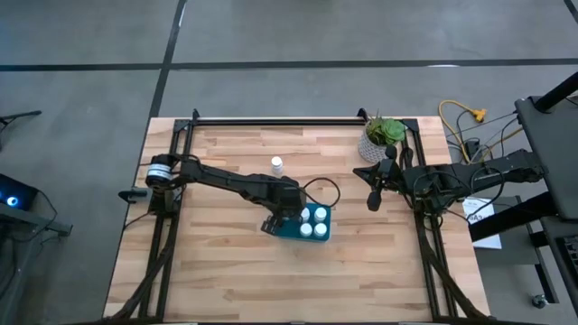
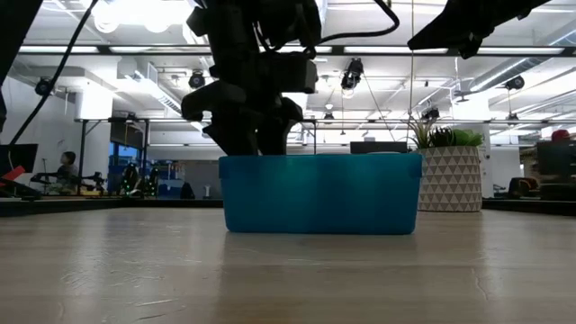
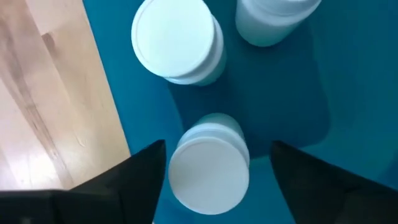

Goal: Pick and place pill bottles into a basket
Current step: Put the white pill bottle into the blue bin

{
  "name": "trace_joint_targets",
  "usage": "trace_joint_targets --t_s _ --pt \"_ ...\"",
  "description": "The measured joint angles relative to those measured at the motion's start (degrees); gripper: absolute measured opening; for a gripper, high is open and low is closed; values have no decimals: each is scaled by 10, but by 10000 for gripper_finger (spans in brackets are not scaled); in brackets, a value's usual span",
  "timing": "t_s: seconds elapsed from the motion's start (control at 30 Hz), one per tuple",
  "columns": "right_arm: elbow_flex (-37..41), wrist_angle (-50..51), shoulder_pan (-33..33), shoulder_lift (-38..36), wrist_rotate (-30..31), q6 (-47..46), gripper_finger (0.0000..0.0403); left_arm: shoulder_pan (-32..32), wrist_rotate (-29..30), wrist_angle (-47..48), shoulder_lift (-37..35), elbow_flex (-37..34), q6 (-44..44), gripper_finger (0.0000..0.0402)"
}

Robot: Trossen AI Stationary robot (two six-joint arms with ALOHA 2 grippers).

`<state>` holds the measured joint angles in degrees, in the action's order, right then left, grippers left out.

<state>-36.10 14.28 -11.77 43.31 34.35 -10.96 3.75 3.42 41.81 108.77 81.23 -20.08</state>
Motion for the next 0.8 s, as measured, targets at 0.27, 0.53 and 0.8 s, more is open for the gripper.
trace_joint_targets --t_s 0.27,0.53,0.8 --pt "0 0 0 0 0 0 9 0 2 -1 -10 2 1 281" --pt "0 0 0 0 0 0 9 0 16 -1 -31 3 2 281" --pt "0 0 0 0 0 0 9 1 56 14 -61 8 -2 281"
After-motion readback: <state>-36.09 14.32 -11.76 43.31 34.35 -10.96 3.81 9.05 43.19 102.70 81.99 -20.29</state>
